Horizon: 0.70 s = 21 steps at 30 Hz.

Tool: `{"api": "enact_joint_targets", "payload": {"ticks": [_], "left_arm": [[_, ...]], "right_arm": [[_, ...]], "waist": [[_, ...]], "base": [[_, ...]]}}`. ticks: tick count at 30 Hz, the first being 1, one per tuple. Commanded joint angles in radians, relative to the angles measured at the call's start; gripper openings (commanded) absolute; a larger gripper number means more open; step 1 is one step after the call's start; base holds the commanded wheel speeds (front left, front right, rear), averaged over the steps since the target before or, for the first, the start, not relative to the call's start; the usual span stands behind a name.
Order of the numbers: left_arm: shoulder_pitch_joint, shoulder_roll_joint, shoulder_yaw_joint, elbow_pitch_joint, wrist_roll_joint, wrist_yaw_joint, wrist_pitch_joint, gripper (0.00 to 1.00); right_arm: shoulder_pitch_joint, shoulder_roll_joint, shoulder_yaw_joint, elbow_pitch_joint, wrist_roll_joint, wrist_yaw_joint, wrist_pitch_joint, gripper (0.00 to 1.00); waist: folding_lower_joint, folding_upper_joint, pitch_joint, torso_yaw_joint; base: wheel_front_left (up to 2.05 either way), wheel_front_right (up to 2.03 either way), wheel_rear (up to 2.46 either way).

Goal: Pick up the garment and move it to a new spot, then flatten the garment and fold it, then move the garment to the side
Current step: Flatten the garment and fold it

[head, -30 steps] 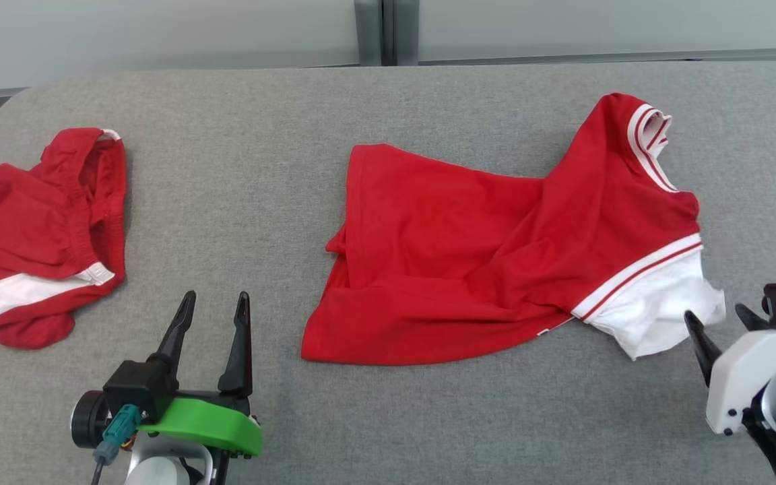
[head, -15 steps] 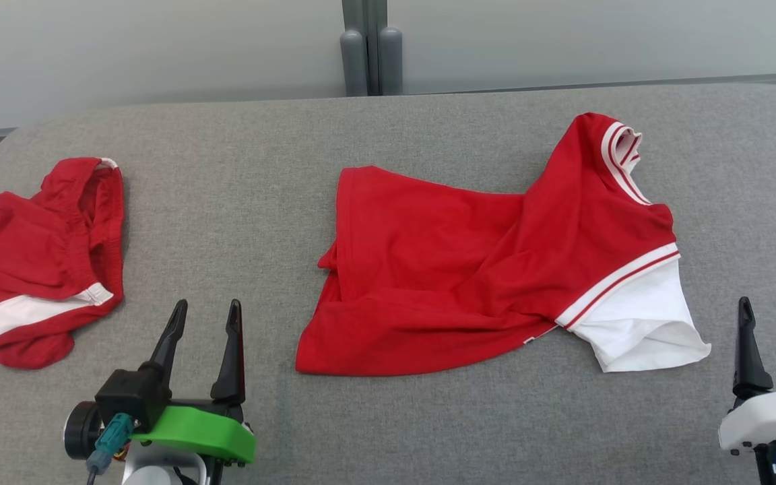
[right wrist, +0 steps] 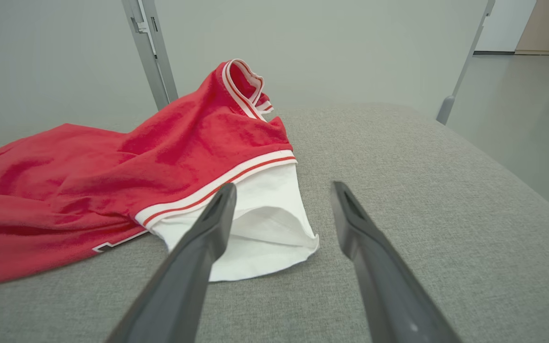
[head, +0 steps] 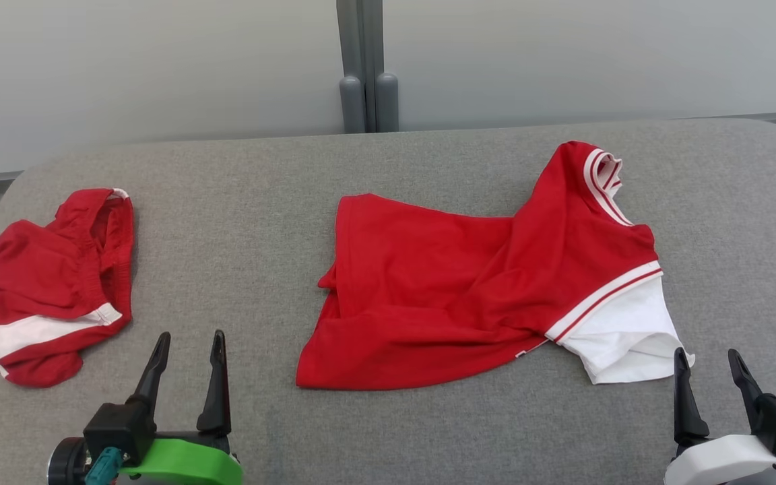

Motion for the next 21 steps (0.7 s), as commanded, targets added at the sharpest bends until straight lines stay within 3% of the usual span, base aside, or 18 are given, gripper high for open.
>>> {"api": "enact_joint_targets", "payload": {"ticks": [1,7,13,21], "left_arm": [[0.013,0.004,-0.002,0.007,-0.004,-0.002,0.0,1.0],[-0.011,0.004,-0.046,0.074,-0.003,-0.002,-0.001,1.0],[-0.15,0.01,-0.167,0.323,-0.014,-0.001,0.004,1.0],[-0.342,0.008,-0.247,0.557,-0.105,0.0,0.105,1.0]], "right_arm": [[0.0,-0.003,0.002,-0.002,0.003,-0.002,-0.004,1.0],[0.0,-0.002,0.014,-0.013,0.011,-0.002,-0.005,1.0],[-0.018,-0.002,0.049,-0.016,0.018,-0.002,-0.005,1.0],[-0.036,-0.002,0.093,-0.024,0.034,-0.002,-0.005,1.0]], "waist": [[0.0,0.0,-0.006,-0.003],[0.0,0.0,-0.005,-0.012],[0.0,0.0,0.022,-0.042],[0.0,0.0,0.066,-0.097]], "base": [[0.0,0.0,0.0],[0.0,0.0,0.0],[0.0,0.0,0.0],[0.0,0.0,0.0]]}}
